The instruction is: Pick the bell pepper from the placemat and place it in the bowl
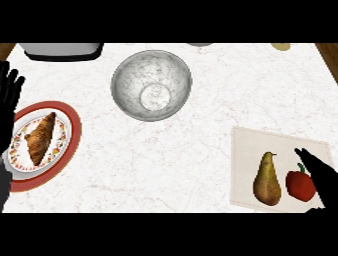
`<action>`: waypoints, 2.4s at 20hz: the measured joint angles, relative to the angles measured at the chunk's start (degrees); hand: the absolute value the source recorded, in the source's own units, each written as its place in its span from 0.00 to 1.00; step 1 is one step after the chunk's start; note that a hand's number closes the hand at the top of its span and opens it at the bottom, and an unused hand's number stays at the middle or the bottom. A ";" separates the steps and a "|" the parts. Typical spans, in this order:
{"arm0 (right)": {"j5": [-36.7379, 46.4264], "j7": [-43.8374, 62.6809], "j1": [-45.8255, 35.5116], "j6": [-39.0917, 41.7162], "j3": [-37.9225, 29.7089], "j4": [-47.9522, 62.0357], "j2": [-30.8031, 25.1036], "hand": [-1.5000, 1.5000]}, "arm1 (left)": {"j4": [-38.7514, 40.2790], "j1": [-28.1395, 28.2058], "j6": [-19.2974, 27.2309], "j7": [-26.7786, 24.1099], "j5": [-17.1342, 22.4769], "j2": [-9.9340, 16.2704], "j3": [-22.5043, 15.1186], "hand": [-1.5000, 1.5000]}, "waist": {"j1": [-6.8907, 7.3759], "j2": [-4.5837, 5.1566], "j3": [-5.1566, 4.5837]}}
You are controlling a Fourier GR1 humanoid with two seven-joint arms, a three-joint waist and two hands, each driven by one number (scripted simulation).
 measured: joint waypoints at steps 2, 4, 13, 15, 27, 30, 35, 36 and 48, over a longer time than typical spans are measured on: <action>0.78 -0.28 -0.22 -0.01 -0.49 1.01 0.72 0.00 | -0.38 -0.46 -0.58 1.19 0.43 0.48 0.91 0.50 | -0.02 0.00 0.00; 1.20 -0.44 -1.08 0.18 -1.18 2.53 1.35 0.00 | 0.47 -1.62 -0.33 1.34 -0.22 0.03 0.72 0.50 | -0.07 0.02 0.00; 4.24 -3.32 -3.00 -0.98 -3.67 9.45 2.63 1.00 | 1.91 -2.88 -1.40 0.54 -0.85 -0.51 1.97 0.50 | -0.07 0.00 -0.04; 4.60 -7.13 -3.48 -3.62 -4.77 11.71 1.73 1.00 | 1.79 -2.37 -1.83 0.34 -0.94 -0.68 1.85 0.50 | -0.01 -0.10 -0.20; 10.59 -6.94 0.81 -8.71 -4.11 6.38 5.05 1.00 | 0.09 -1.20 -1.69 1.35 -1.99 -1.79 1.92 0.50 | -0.41 -0.32 -0.56; 13.22 1.06 6.93 -9.43 -3.10 0.25 9.16 1.00 | -0.20 -0.12 -1.91 0.97 -1.69 -1.50 2.64 0.50 | -1.05 -0.49 -0.59; 20.19 11.19 18.11 -11.23 2.36 -12.44 15.02 1.00 | -0.69 0.29 -2.64 1.06 -0.89 -0.70 3.70 0.50 | -1.13 -0.35 -0.31; 21.87 12.73 20.06 -11.28 3.71 -15.27 15.60 1.00 | -0.08 -0.08 -2.73 0.95 -0.85 -0.57 3.86 0.50 | -1.14 -0.30 -0.26; 38.63 22.69 25.32 -5.77 18.89 -42.40 16.20 1.00 | -0.32 -1.01 -2.17 1.43 -1.65 -1.47 2.92 0.50 | -0.45 -0.15 -0.15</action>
